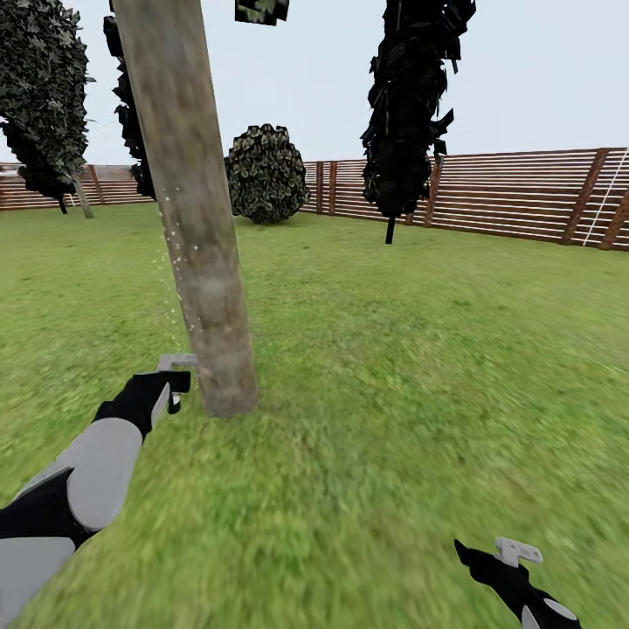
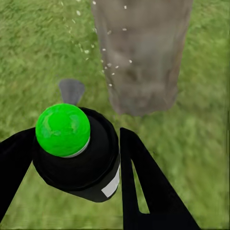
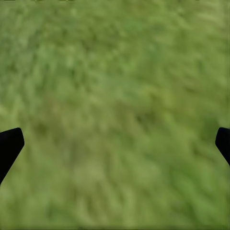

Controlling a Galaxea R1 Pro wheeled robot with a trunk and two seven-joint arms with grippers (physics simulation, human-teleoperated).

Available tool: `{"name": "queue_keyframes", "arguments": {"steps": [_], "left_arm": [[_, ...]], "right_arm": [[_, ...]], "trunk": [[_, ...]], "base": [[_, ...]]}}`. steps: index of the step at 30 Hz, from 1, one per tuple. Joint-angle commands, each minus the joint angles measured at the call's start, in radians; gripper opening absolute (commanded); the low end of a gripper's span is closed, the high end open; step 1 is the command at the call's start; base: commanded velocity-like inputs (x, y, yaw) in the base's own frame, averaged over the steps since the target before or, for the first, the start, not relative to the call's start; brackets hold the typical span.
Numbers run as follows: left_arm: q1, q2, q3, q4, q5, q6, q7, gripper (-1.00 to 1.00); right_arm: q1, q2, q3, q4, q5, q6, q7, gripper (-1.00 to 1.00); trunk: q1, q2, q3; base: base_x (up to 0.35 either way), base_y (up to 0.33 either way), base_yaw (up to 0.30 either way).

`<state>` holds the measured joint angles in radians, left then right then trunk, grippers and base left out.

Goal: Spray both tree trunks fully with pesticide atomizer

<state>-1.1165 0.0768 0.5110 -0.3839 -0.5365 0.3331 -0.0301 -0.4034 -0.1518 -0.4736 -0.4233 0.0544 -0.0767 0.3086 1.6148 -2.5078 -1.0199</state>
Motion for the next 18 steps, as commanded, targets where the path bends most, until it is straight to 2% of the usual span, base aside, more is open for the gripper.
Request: {"name": "queue_keyframes", "arguments": {"steps": [1,5,9,12,18], "left_arm": [[-0.018,-0.001,-0.001,-0.010,0.000,0.037,-0.001,-1.00],[-0.050,-0.002,-0.002,-0.048,0.000,0.076,-0.002,-1.00],[-0.080,-0.002,-0.003,-0.053,0.000,0.093,-0.001,-1.00],[-0.106,-0.002,-0.003,-0.053,0.000,0.159,-0.003,-1.00],[-0.157,-0.002,-0.003,-0.054,0.000,0.199,-0.002,-1.00]], "right_arm": [[0.000,0.000,0.000,-0.001,-0.002,0.000,0.000,1.00],[0.000,0.000,-0.002,-0.005,-0.006,0.000,0.000,1.00],[0.000,0.000,-0.002,-0.007,-0.007,0.000,0.000,1.00],[0.000,0.000,-0.002,-0.008,-0.007,0.000,0.000,1.00],[0.000,0.000,-0.002,-0.007,-0.007,0.000,0.000,1.00]], "trunk": [[0.000,0.000,0.000],[0.000,0.000,0.000],[0.000,0.000,0.000],[0.000,0.000,0.000],[0.000,0.000,0.000]], "base": [[0.000,0.000,0.000],[0.000,0.000,-0.020],[0.000,0.000,-0.187],[0.000,0.000,-0.034],[0.000,0.000,-0.003]]}}
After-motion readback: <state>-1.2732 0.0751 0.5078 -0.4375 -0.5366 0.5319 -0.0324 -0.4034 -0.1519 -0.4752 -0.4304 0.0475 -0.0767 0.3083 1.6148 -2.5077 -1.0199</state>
